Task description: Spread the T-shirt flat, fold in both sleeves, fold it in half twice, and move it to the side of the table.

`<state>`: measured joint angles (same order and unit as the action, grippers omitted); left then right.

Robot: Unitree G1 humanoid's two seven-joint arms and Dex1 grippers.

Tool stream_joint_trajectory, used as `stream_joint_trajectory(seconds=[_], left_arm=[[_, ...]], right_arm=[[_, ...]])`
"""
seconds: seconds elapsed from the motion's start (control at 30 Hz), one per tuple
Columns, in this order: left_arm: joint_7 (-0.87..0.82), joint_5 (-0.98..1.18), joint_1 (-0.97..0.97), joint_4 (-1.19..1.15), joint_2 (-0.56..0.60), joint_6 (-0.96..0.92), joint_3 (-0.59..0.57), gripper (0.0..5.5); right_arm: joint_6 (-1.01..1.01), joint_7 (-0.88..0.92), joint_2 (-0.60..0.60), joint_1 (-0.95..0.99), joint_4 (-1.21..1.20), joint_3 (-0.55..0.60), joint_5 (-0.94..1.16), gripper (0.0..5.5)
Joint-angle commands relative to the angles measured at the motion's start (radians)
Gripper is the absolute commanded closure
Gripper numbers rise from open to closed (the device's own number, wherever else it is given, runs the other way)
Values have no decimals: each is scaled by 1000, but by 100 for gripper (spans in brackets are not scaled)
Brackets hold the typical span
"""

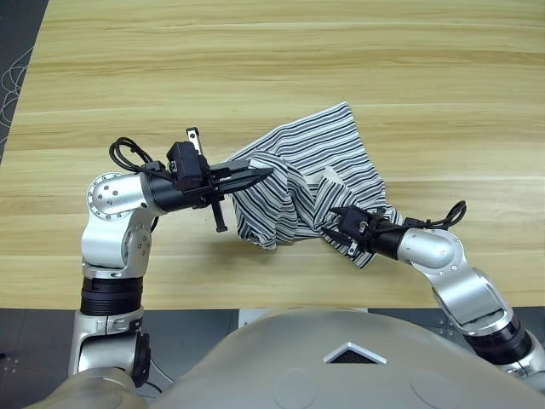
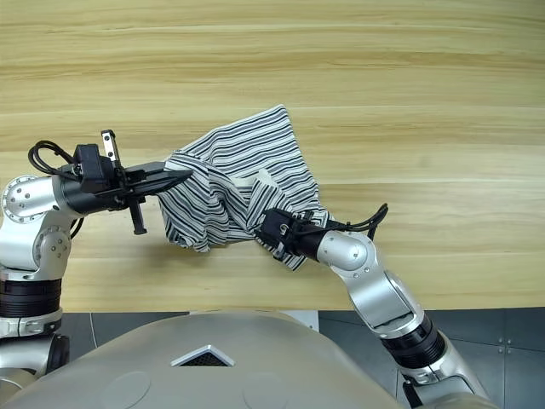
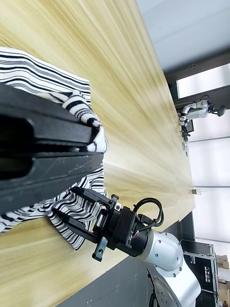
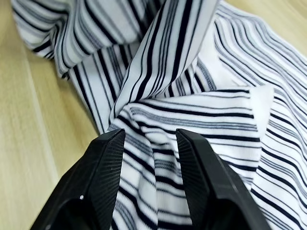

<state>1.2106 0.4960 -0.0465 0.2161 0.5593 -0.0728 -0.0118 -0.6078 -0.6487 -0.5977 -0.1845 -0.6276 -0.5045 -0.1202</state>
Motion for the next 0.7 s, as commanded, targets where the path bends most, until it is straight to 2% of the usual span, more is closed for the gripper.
stream_joint_trajectory(seconds=[0.03, 0.47, 0.7], left_arm=[[-13, -8, 9, -2, 13, 5, 1, 537], [-23, 4, 6, 14, 23, -21, -8, 537], [-33, -27, 36, -65, 16, -7, 6, 537]], right_arm=[[-3, -7, -36, -1, -46, -3, -20, 356], [-52, -51, -71, -18, -166, -8, 22, 356], [-47, -56, -69, 6, -83, -24, 18, 356]])
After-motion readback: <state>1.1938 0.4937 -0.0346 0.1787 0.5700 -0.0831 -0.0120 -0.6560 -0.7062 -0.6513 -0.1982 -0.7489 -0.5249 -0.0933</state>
